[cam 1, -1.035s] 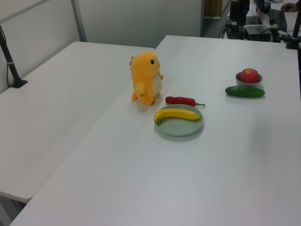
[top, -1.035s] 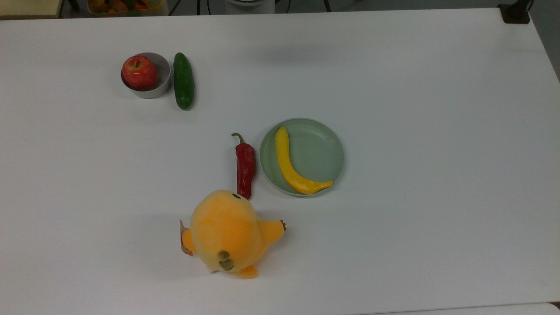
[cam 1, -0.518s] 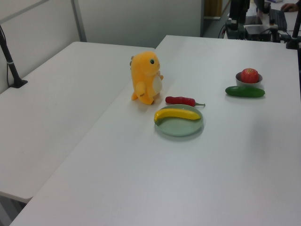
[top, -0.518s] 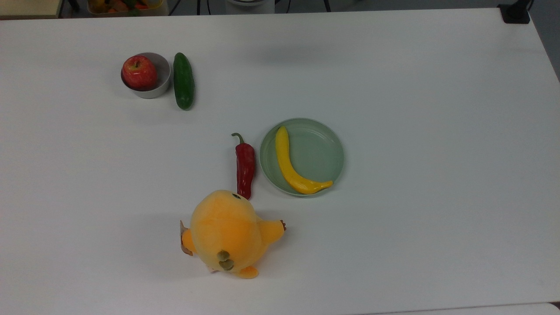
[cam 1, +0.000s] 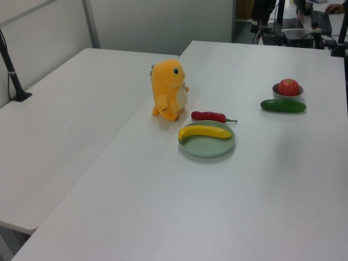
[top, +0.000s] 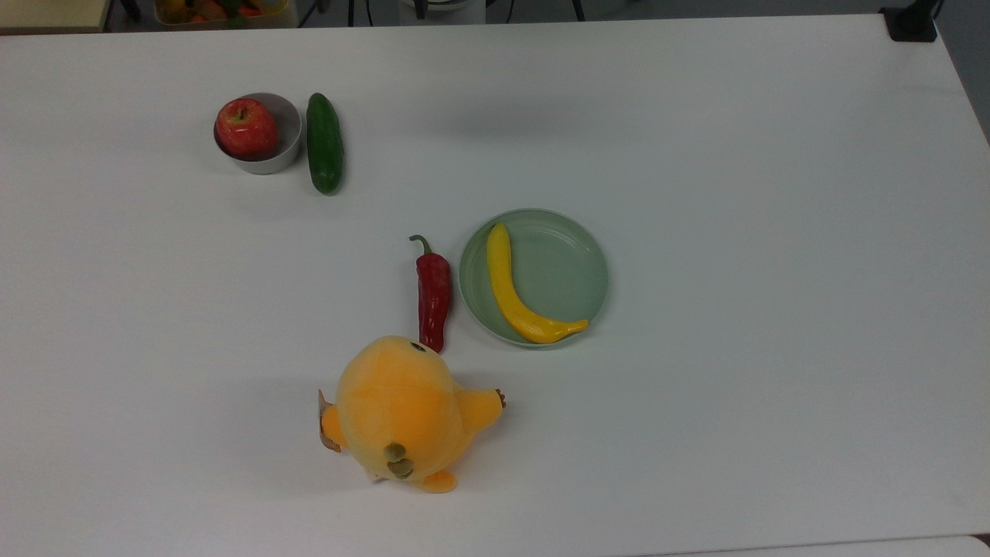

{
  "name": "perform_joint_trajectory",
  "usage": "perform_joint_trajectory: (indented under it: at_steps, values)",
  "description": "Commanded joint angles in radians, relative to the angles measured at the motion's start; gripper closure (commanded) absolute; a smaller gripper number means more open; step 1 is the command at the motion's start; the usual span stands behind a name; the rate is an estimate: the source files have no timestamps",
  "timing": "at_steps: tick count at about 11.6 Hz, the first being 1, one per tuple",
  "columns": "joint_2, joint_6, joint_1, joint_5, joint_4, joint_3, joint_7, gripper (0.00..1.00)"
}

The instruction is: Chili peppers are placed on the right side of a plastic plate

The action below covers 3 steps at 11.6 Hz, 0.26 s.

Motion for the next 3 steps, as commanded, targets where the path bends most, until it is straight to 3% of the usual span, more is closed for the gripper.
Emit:
perform_joint_trajectory:
  at_steps: [1, 3]
  values:
    - [-0.011, 0.021, 0.022, -0.014, -0.021, -0.021, -0.015, 0.00]
    - [-0.010, 0.020, 0.023, -0.014, -0.021, -0.021, -0.015, 0.00]
